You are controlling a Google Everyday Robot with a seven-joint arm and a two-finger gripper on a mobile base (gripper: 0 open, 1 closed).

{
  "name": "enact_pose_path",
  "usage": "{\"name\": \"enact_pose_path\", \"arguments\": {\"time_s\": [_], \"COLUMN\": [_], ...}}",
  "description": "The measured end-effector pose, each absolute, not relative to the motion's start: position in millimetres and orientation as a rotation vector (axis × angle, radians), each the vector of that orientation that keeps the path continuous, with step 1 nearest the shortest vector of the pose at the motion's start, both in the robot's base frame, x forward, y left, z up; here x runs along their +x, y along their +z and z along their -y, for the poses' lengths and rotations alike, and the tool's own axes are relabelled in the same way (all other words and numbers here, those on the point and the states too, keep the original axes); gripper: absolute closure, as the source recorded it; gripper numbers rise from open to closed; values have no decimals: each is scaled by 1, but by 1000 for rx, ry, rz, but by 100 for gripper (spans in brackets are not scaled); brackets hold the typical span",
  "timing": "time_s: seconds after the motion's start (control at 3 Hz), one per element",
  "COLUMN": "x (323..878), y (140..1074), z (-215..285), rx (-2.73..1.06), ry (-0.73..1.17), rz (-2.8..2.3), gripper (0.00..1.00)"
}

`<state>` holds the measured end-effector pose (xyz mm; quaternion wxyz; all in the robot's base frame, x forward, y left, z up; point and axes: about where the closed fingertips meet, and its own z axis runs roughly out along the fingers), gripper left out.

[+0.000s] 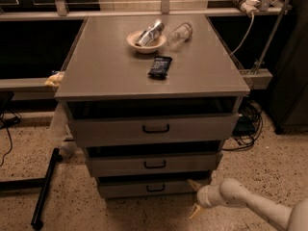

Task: Open bottom drawer

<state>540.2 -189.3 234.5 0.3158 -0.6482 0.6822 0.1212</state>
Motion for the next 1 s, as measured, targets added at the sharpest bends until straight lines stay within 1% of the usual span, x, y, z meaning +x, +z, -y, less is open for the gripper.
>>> {"name": "enact_pose_path", "arguments": {"time_s": [0.67,1.0], "x": [570,596], "y": [219,204], "z": [180,173], "rx": [-1728,-1748], "ry": [345,368], "rz": [-1787,-1796], "gripper": [0,0]}}
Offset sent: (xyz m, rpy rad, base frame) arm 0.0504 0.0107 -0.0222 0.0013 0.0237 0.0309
